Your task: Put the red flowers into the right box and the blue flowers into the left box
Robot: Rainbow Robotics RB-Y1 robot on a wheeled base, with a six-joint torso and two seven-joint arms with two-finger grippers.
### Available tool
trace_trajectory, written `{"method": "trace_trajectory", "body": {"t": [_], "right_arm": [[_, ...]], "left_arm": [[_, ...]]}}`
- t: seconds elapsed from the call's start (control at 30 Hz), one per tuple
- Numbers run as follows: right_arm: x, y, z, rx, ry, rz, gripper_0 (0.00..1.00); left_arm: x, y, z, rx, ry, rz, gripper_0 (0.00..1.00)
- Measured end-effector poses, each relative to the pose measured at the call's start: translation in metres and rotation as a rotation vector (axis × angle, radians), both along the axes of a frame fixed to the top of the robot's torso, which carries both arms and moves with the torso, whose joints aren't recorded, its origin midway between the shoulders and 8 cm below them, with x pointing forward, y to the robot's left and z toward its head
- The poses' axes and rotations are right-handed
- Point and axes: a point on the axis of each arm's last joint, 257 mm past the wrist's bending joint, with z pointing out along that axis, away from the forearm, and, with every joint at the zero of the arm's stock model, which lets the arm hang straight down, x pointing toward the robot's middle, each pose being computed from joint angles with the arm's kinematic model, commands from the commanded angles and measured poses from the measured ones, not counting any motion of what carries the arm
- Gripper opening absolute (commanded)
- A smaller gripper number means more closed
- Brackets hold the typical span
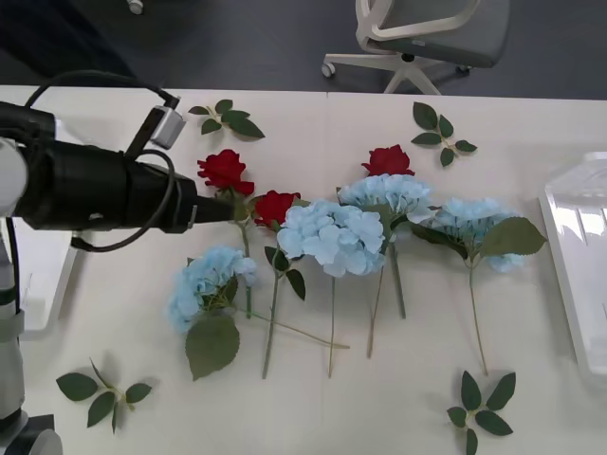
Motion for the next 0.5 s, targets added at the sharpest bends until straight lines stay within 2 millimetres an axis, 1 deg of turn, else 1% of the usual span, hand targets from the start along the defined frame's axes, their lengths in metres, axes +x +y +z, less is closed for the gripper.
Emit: {"method": "trace_trajectory", "body": {"t": [0.07,0.2,0.33,0.4,0.5], "right_arm": [[-0.003,-0.012,-0.005,-0.029,0.026,-0.061,0.0],[-0.007,-0.033,-0.015,-0.075,0.06,-0.181,0.0],[-0.003,-0.051,-0.027,-0.156,0.052,-0.24,0.0],[-0.003,-0.064,-0.033,-0.211,0.054,-0.265,0.0],[0.007,-0.081,-0.041,-0.291,0.013,-0.292,0.0]], "left_arm": [[0.002,-0.006,-0.008,0.001,0.043,0.047,1.0],[0.01,-0.01,-0.025,0.027,0.104,0.157,1.0],[0.016,-0.017,-0.039,0.056,0.129,0.229,1.0],[0.019,-0.021,-0.045,0.062,0.14,0.258,1.0],[0.025,-0.026,-0.056,0.072,0.151,0.302,1.0]]}}
